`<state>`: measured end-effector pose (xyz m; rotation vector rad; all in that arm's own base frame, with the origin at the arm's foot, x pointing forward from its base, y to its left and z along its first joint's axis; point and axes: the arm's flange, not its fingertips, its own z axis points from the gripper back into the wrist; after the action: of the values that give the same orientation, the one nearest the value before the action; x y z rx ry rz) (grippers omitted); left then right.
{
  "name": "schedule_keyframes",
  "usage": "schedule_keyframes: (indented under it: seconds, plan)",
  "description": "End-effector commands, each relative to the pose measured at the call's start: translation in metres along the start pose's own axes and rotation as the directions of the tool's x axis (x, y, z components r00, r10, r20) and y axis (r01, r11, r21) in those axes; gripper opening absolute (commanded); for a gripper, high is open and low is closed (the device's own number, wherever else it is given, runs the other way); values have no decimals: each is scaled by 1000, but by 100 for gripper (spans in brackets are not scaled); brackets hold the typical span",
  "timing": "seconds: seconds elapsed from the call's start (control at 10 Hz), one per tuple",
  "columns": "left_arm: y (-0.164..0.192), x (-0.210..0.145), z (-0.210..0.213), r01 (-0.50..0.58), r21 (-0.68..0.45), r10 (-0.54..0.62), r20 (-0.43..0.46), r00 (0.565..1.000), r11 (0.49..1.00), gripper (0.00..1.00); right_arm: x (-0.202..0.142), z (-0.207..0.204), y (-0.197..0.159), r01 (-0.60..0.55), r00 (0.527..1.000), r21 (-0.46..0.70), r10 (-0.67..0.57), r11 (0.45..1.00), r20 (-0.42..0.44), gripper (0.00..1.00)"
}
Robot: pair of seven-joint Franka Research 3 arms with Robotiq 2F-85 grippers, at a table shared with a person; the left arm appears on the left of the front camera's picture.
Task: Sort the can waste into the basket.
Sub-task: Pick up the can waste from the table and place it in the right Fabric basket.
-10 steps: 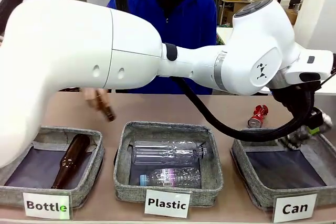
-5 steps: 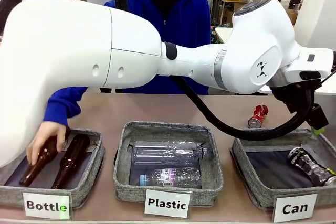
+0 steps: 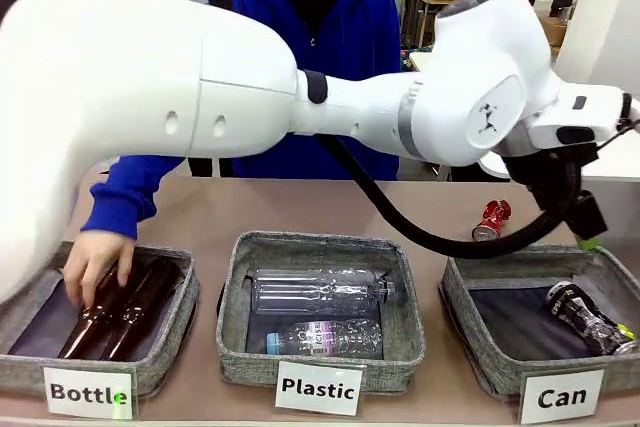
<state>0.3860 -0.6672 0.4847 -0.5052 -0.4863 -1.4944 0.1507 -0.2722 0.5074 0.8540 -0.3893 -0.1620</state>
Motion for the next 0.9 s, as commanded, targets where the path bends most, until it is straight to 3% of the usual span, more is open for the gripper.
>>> schedule_keyframes:
  seconds: [0.0, 0.1, 0.4, 0.6, 0.8]
  plan:
    - [1, -44, 38, 95, -55, -103, -181, 978, 994, 100, 7, -21, 12, -5, 1000, 67, 5, 998, -6, 100]
    - [2, -69, 52, 77, -46, -86, -219, 972, 996, 100, 12, -39, 23, -18, 1000, 85, 20, 996, -19, 100]
    - [1, -102, 80, 29, -3, -29, -125, 992, 1000, 100, 18, -63, 47, -76, 996, 78, 80, 994, -46, 100]
    - [6, -132, 122, -4, -61, -1, -81, 997, 998, 100, 14, -77, 61, -94, 995, 111, 99, 989, -35, 100]
    - [8, -209, 217, -246, -109, 246, -20, 969, 963, 100, 13, -138, 101, -168, 985, 193, 171, 967, -1, 100]
